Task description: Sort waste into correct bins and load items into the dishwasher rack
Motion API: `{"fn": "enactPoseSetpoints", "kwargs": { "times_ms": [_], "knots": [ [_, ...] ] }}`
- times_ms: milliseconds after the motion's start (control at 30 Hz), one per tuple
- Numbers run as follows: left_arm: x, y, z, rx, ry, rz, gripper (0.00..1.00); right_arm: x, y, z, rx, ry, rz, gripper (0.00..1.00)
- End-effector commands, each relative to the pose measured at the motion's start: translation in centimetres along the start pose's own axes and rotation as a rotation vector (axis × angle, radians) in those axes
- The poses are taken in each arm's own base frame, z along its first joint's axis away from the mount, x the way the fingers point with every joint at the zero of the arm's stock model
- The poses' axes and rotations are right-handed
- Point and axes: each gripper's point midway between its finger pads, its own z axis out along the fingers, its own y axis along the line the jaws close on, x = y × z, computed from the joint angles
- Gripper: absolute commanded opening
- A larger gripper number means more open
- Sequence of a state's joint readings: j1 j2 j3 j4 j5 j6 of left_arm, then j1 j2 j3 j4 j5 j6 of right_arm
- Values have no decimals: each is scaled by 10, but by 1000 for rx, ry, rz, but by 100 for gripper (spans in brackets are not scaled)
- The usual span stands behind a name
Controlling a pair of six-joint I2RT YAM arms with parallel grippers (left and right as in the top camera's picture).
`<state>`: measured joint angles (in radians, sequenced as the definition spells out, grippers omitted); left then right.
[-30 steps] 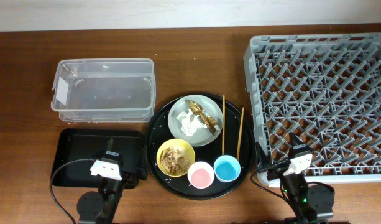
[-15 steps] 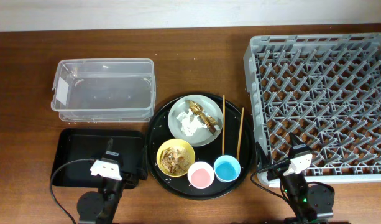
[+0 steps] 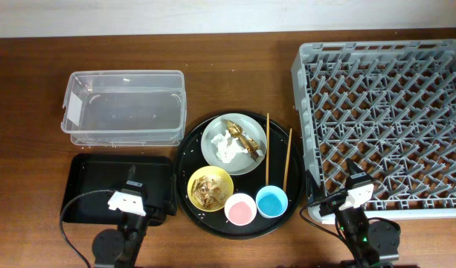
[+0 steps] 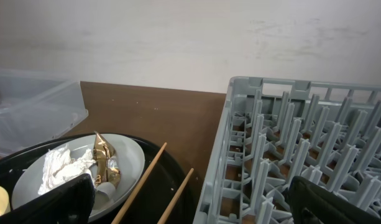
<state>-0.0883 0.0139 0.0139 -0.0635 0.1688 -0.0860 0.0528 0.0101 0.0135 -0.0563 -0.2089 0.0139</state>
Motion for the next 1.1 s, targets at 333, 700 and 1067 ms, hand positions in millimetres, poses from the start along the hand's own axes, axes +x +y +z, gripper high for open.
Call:
{"fn": "enactPoseSetpoints", "kwargs": {
  "times_ms": [333, 700, 1067],
  "knots": [
    [-7, -4, 0, 21, -31, 18, 100, -4, 0, 0, -3, -23, -10, 98],
    [-112, -29, -24, 120, -204, -55, 100, -102, 28, -32, -119, -79, -3, 98],
    [-213, -72, -3, 234, 607, -310, 100, -190, 29, -11, -128, 603, 198, 98]
  ]
}}
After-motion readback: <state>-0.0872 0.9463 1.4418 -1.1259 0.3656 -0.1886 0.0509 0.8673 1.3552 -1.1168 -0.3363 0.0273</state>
